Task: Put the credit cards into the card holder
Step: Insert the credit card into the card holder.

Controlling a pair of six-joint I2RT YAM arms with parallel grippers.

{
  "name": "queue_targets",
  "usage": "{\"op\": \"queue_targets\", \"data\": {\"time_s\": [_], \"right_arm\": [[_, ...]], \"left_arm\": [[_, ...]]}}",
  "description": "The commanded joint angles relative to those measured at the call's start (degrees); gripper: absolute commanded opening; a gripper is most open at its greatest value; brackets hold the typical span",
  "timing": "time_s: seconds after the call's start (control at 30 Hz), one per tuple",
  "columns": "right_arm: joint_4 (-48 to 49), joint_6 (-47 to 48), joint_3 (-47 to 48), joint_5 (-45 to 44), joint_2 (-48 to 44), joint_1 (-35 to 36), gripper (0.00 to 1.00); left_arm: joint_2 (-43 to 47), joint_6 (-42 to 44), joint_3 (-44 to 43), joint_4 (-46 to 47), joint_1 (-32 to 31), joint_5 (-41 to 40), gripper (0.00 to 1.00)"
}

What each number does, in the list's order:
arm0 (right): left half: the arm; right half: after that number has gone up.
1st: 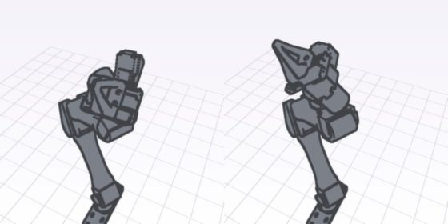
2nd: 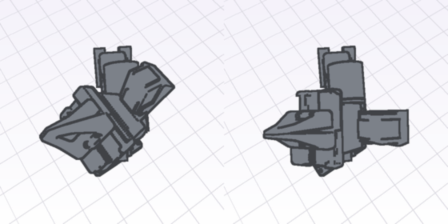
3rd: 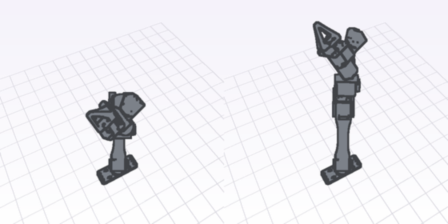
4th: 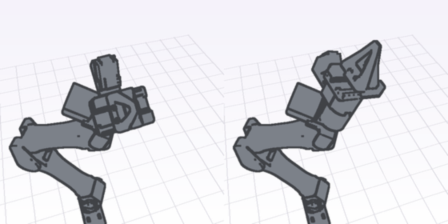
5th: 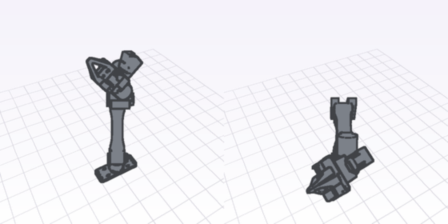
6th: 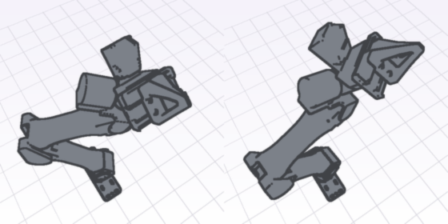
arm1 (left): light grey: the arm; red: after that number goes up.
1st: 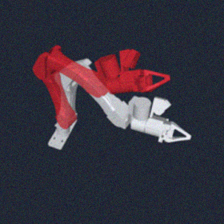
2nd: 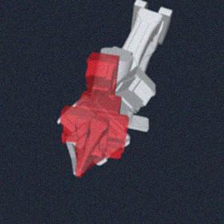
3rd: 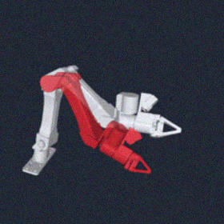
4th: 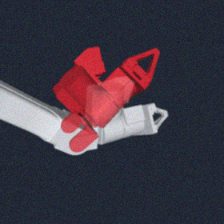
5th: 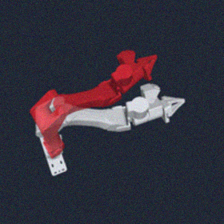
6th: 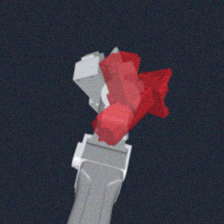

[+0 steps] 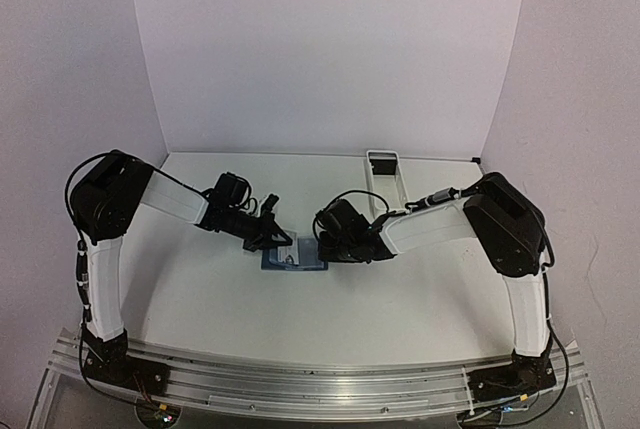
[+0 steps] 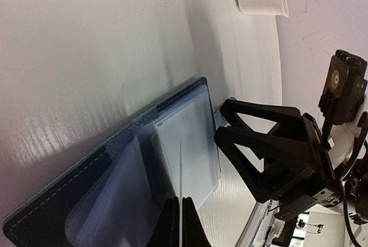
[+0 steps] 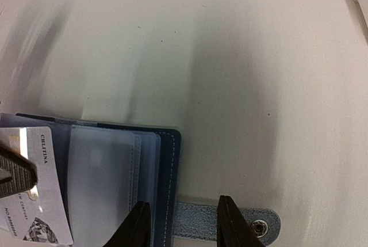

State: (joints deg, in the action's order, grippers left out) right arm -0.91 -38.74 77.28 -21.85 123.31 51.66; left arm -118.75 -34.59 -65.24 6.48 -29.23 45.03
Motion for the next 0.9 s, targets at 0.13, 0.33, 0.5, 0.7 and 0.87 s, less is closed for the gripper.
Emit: {"op": "queue_targets", "data": {"time_s": [0.13,0.33,0.5,0.7,0.87], "right_arm": [[-2.0,0.0,-0.3,1.9,0.4,-0.2,0.36],[-2.0,0.4,-0.5,2.0,0.4,-0.2,0.36],[-2.0,0.5,-0.2,2.5,0.7,-0.2,0.36],[-2.0,0.7,0.1,2.8,1.0,-0.3,0.35],[-2.0,0.9,0.6,3.2,1.2,-0.2,0.35]], "left_arm": [[-0.9,-4.9,2.3,2.1,1.4,-2.4,0.00],[-1.1,-6.7,3.6,4.5,1.1,-1.3,0.00],[-1.8,-9.0,2.6,6.7,1.0,1.5,0.00],[-1.1,-8.5,1.9,7.1,2.4,4.6,0.00],[-1.5,-9.5,2.7,10.0,2.3,5.1,0.00]]}}
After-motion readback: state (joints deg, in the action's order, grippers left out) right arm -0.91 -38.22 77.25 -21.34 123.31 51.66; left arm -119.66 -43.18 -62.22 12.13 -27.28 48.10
